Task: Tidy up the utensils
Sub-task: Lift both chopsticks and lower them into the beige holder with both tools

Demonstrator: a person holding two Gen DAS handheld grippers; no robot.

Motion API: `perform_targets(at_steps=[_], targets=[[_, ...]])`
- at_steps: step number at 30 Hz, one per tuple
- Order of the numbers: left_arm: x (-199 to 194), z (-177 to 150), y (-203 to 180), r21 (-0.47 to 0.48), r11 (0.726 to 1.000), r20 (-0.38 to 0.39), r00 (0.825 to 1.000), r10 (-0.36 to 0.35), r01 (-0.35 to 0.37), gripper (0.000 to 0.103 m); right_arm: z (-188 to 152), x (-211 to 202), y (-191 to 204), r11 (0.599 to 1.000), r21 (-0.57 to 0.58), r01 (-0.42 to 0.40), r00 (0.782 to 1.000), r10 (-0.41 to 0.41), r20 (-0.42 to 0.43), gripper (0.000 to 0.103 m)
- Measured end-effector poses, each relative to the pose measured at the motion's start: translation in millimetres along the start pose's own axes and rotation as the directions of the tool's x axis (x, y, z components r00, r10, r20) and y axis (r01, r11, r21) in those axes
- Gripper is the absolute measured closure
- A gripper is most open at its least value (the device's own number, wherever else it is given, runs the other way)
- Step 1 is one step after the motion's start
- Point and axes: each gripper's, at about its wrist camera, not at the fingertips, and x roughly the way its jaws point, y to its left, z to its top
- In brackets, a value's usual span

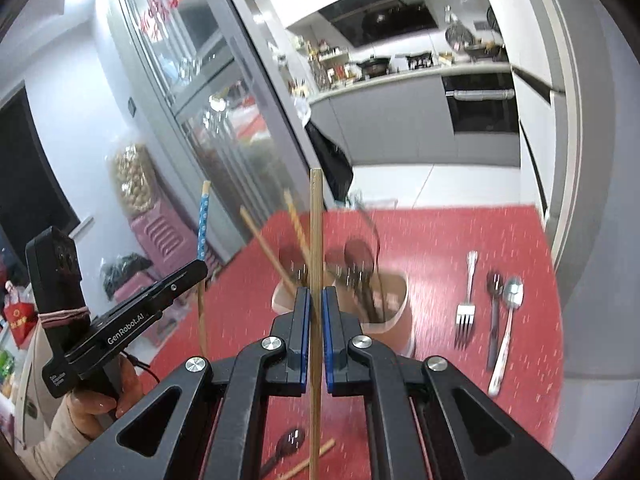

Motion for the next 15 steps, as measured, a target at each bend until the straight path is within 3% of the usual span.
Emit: perform_targets(at_steps=[8, 15], targets=[[25.2, 32.0, -3.9, -0.01, 1.0, 0.102, 0.994, 0.031, -0.03, 0.071, 44.5, 17.7, 1.2, 1.0, -0.01, 0.029, 0.994, -0.027, 0.11, 0.097], [56.7, 37.9, -12.4, -0.006, 0.999, 0.149, 0.987, 0.052, -0.051, 0.071, 62.5, 44.9, 0.2, 0.994, -0.053, 0.093, 0.979, -0.081, 0.186, 0.097]])
